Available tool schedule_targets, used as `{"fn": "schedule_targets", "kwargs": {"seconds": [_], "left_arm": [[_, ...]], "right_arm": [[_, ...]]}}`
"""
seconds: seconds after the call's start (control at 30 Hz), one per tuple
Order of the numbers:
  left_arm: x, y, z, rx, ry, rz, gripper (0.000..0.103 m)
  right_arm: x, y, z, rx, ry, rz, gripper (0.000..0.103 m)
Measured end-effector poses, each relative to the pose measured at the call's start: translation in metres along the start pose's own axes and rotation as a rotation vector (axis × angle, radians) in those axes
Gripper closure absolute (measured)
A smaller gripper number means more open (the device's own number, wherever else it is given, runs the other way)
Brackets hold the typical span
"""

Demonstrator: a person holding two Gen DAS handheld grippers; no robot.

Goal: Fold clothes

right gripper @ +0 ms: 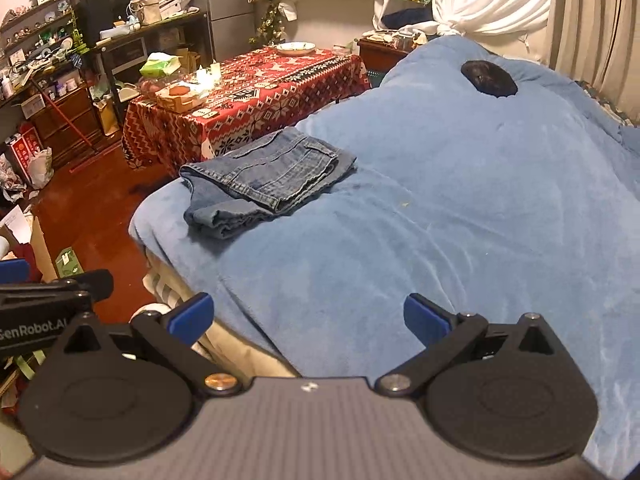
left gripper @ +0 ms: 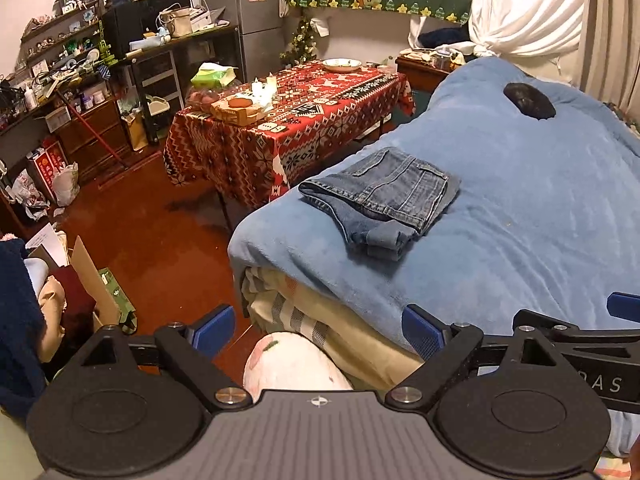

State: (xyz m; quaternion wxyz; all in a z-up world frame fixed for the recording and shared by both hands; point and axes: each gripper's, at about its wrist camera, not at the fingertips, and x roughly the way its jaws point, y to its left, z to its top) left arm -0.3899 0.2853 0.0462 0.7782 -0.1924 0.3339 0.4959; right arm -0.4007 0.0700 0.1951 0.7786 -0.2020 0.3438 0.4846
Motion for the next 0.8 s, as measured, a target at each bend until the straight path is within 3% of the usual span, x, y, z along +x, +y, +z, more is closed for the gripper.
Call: {"fn": "schedule_targets", "kwargs": {"seconds": [0.8], "left_arm": [[-0.0035,-0.0008,0.0001,0.01,-0.008,0.008,0.013]], "right_arm": [[-0.0021,0.0045,-0.0006,0.005,-0.004,0.003,0.001]]}}
